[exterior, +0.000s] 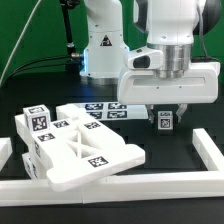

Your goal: Assemble chair

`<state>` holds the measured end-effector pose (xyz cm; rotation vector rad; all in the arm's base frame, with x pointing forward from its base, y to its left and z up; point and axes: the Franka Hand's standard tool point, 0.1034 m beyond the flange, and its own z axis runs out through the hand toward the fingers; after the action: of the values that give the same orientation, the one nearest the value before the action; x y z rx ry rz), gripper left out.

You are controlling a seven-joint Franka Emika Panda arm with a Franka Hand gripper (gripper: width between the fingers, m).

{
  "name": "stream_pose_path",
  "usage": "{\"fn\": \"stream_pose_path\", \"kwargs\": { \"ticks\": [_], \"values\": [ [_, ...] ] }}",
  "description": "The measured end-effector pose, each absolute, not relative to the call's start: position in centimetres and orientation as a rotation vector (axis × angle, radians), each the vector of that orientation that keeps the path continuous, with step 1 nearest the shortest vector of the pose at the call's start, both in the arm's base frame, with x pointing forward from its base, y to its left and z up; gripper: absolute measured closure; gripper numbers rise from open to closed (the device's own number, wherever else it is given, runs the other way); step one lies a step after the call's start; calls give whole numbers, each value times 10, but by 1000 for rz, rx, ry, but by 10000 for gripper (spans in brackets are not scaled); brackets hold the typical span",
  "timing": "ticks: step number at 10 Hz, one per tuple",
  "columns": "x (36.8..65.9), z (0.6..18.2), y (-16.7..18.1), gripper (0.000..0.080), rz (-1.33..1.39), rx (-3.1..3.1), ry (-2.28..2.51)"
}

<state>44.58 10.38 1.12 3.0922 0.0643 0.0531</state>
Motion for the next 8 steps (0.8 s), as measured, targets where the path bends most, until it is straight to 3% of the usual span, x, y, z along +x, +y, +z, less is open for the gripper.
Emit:
{"fn": "stream_pose_path", "kwargs": {
  "ticks": [6, 8],
  "values": [
    [448, 17, 100, 515, 9, 3092, 109],
    [481, 80, 72, 515, -12, 3131, 193]
  ]
}}
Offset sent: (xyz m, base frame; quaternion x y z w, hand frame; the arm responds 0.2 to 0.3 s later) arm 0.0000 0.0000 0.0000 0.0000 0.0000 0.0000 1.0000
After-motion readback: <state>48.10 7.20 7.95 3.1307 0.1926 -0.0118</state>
